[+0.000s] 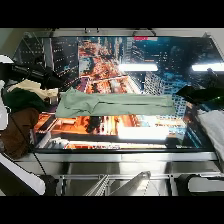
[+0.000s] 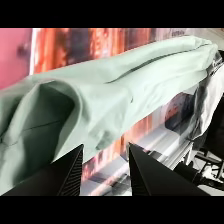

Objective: Fold the shirts.

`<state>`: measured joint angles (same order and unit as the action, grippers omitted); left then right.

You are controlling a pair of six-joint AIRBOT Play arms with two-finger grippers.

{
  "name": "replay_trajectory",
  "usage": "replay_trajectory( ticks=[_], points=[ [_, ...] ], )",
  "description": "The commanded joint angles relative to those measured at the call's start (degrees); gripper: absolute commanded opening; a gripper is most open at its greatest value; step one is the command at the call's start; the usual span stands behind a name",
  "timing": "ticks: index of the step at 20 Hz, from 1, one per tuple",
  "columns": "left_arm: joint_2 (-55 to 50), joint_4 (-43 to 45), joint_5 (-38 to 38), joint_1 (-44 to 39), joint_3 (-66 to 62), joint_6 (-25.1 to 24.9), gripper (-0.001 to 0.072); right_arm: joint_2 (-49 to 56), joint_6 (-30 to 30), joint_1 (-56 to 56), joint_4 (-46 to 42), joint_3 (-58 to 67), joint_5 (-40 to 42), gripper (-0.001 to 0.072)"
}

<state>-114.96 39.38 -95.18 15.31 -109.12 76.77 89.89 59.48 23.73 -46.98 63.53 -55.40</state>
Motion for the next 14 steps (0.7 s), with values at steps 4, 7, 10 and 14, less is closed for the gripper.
replay_trajectory(
  ticks=[4, 7, 10, 14],
  points=[
    [-0.4, -0.2, -1.1, -5.7, -4.1, 1.7, 0.0299, 10.4, 2.4, -2.9, 3.9, 0.5, -8.3, 0.0681],
    [-0.4, 0.0, 1.4, -11.3, -4.1, 1.7, 0.0297, 12.7, 0.3, -5.7, 10.2, 0.6, -8.3, 0.0406],
    [-0.7, 0.2, 6.8, -18.2, -3.8, 1.5, 0.0033, 12.9, 0.4, -5.5, 10.9, 1.7, -10.0, 0.0018],
    [-3.8, 4.1, 16.3, -28.4, -0.8, 3.1, 0.0005, 9.4, 0.6, -1.7, 10.9, 6.7, -21.8, 0.0017]
  ],
)
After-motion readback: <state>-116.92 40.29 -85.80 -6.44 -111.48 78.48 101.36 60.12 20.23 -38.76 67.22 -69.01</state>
